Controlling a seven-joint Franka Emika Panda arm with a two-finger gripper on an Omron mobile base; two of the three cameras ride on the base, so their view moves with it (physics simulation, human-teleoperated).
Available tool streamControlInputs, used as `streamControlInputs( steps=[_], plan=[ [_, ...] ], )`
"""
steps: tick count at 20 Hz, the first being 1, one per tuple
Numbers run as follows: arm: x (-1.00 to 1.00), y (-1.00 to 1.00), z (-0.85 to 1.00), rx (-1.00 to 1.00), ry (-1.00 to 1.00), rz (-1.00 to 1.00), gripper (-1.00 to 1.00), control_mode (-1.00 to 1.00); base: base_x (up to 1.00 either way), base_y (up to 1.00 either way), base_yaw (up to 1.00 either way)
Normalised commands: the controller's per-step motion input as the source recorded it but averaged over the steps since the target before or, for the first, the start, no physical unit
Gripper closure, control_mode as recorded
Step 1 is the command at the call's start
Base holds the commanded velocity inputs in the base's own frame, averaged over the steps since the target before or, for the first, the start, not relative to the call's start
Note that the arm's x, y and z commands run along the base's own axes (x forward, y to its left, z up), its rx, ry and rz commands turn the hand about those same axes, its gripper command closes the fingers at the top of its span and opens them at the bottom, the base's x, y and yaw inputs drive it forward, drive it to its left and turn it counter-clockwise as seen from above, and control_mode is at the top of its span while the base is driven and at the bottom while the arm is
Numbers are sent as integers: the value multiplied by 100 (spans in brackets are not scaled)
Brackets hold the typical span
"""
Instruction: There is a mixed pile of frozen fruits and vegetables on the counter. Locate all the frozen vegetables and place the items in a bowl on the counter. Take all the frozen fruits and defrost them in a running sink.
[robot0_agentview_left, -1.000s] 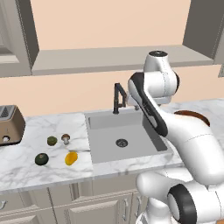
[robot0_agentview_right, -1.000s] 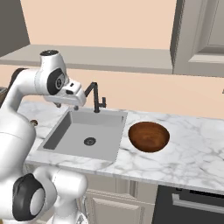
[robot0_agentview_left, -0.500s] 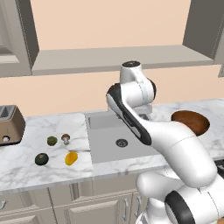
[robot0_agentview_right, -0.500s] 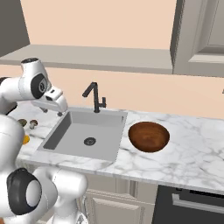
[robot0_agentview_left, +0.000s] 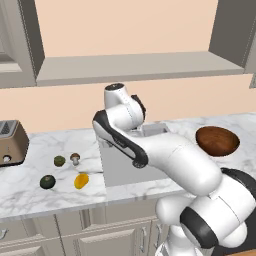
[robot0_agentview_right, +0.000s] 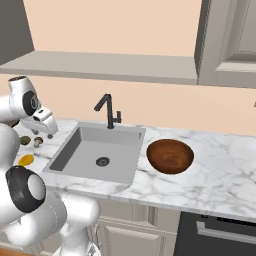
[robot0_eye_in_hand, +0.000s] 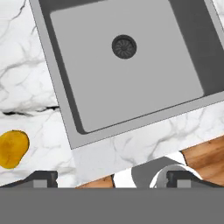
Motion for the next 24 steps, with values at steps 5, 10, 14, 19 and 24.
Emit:
streamControlInputs(
  steps=[5,10,14,19,24],
  plan=[
    [5,58,-59,18,3,3,-100,-100,0,0,0],
    [20,40,-38,19,-4,0,-100,-100,0,0,0],
    [22,27,-3,-2,0,1,-100,-100,0,0,0],
    [35,32,5,-12,16,9,-100,-100,0,0,0],
    [35,39,1,-12,19,9,-100,-100,0,0,0]
  ],
)
